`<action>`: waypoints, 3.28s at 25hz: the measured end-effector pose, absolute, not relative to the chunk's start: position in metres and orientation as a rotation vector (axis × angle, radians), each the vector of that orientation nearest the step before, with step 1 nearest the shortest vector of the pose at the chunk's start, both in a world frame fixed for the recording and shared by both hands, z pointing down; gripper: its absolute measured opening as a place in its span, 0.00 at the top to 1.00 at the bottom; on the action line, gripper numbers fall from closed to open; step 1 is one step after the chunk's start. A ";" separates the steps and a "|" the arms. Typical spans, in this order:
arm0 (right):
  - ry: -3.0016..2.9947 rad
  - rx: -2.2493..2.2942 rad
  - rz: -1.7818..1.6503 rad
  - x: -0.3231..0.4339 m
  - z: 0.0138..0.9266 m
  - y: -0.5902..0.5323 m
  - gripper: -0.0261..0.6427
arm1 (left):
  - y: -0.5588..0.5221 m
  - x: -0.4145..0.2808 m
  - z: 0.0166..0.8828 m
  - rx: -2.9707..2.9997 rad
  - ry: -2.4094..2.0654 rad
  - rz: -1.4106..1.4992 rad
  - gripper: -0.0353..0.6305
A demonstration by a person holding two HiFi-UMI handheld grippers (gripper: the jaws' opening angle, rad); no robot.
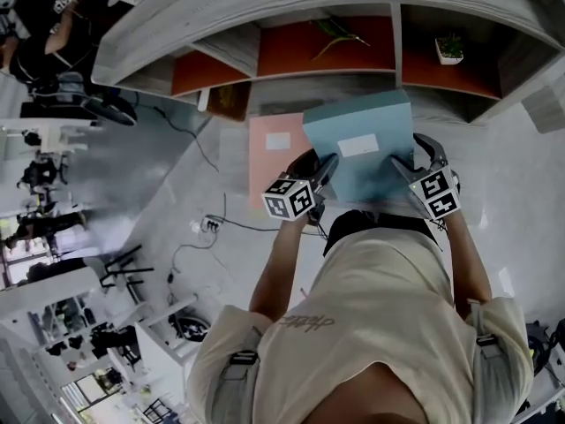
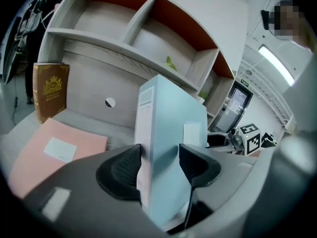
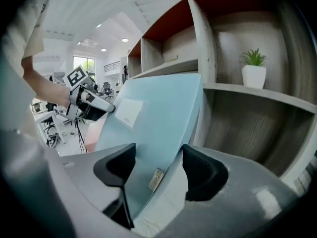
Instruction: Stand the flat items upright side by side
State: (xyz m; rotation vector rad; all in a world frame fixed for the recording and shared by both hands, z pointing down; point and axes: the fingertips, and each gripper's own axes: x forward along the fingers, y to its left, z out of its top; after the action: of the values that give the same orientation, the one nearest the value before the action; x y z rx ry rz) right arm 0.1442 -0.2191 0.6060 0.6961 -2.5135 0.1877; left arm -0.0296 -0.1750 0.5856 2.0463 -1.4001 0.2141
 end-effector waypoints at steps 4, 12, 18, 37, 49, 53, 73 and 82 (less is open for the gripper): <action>-2.552 0.737 0.084 0.145 0.595 -0.211 0.53 | -0.159 -0.027 0.573 2.084 -1.387 0.206 0.58; -2.479 0.871 -0.063 0.160 0.592 -0.175 0.52 | -0.120 -0.016 0.573 2.191 -1.290 0.198 0.58; -2.421 0.905 -0.066 0.172 0.594 -0.153 0.53 | -0.105 -0.006 0.572 2.266 -1.234 0.206 0.57; -2.406 1.183 0.214 0.226 0.598 -0.114 0.55 | -0.091 0.007 0.575 2.517 -1.118 0.335 0.34; -2.358 1.214 0.268 0.242 0.607 -0.081 0.55 | -0.120 0.037 0.604 2.732 -0.732 0.425 0.31; -2.342 1.194 0.273 0.246 0.609 -0.073 0.55 | -0.121 0.045 0.607 2.765 -0.718 0.468 0.35; -2.378 1.088 0.215 0.213 0.607 -0.078 0.56 | -0.109 0.016 0.606 2.497 -1.459 0.340 0.40; -2.364 1.073 0.250 0.221 0.617 -0.089 0.56 | -0.141 -0.014 0.587 2.297 -1.744 0.215 0.42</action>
State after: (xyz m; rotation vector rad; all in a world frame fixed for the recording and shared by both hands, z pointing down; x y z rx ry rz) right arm 0.2211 -0.0886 0.6171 1.0727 -2.3641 0.2504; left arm -0.0144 -0.1413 0.5874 2.2970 -1.7438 0.2145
